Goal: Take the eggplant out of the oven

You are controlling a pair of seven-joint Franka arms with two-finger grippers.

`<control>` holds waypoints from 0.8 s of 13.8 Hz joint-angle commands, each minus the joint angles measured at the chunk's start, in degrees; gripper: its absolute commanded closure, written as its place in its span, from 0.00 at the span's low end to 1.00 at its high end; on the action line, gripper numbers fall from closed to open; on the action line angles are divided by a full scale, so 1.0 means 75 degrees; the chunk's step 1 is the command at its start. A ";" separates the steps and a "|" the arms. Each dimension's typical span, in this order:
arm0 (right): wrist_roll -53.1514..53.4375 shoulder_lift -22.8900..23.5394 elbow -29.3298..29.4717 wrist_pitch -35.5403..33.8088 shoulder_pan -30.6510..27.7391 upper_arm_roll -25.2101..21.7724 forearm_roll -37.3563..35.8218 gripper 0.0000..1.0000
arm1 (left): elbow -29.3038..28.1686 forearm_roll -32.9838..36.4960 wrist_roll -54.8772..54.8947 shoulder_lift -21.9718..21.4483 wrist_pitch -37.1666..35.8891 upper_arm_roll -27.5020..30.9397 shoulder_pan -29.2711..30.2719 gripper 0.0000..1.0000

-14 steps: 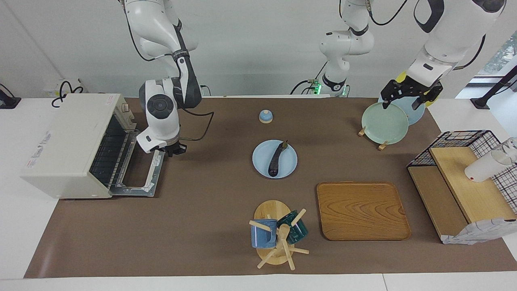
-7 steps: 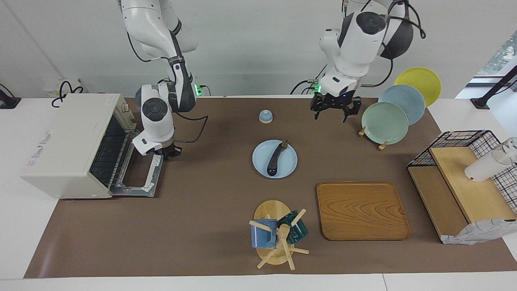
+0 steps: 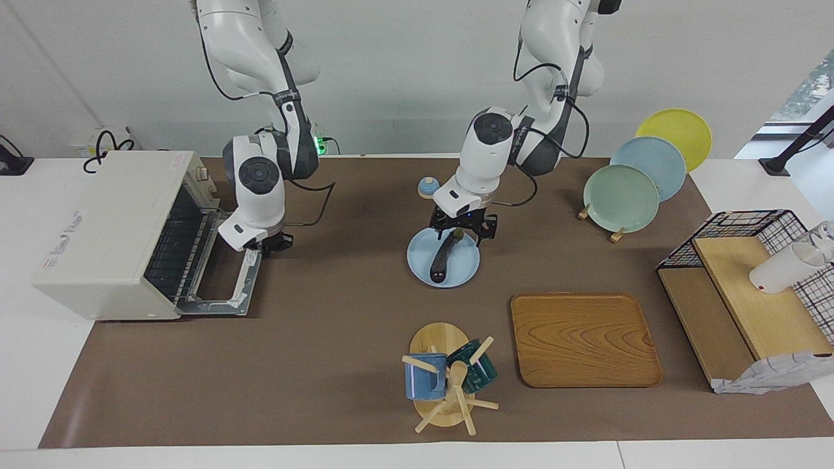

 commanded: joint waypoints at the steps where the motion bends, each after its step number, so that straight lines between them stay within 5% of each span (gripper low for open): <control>1: -0.0982 -0.0426 0.0537 -0.0653 -0.0490 -0.0135 -0.0386 1.00 | 0.0059 -0.0145 -0.0120 0.0310 0.0304 0.0127 -0.0360 0.00; 7: -0.2352 -0.1059 0.0573 -0.1064 -0.1369 -0.0135 -0.0293 1.00 | -0.0011 -0.0145 -0.0413 0.0651 0.0785 0.0138 -0.0513 0.00; 9: -0.2694 -0.1270 0.0678 -0.1310 -0.1511 -0.0135 -0.0281 1.00 | -0.0011 -0.0145 -0.0530 0.0651 0.0797 0.0127 -0.0513 0.10; 11: -0.2940 -0.1329 0.1017 -0.1742 -0.1523 -0.0147 -0.0258 1.00 | -0.0011 -0.0145 -0.0740 0.0651 0.0774 0.0126 -0.0525 0.44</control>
